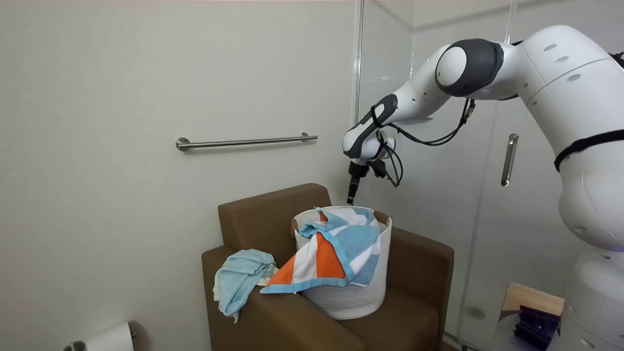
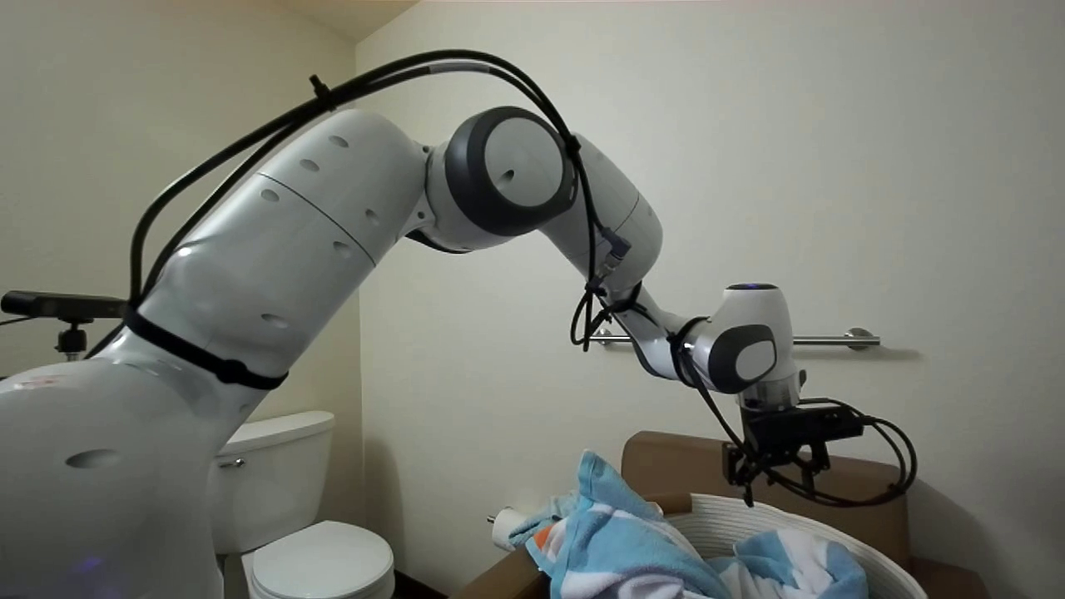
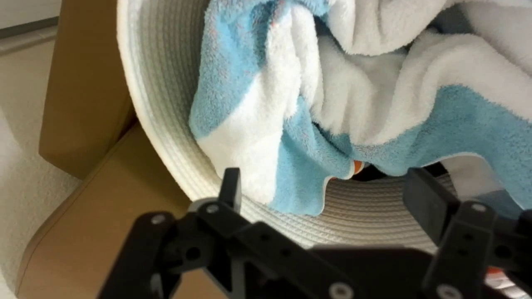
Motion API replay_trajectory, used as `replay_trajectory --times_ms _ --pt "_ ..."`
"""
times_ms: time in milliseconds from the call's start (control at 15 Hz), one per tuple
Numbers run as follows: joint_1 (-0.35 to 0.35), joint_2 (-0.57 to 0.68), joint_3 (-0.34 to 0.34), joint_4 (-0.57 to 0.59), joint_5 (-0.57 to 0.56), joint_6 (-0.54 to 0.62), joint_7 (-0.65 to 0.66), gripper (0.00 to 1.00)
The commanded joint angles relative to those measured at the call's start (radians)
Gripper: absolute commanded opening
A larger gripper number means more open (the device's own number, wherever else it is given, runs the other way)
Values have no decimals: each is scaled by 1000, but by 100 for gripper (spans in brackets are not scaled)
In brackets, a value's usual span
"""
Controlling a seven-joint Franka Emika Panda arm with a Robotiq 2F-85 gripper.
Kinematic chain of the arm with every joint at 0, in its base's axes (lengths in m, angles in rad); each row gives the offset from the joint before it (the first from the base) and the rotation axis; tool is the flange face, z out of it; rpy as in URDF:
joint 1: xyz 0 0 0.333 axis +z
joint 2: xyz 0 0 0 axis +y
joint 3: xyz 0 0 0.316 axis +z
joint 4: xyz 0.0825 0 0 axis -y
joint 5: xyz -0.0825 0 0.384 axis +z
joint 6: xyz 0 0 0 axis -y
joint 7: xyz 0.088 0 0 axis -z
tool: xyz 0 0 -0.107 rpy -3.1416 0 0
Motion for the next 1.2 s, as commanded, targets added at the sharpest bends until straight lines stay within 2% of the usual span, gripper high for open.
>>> replay_trajectory --times_ms 0,467,1133 --pt "3 -79 7 -94 39 55 -36 100" --pt "21 -120 9 -125 59 70 -31 100" --pt "16 -105 16 -131 87 38 -47 100"
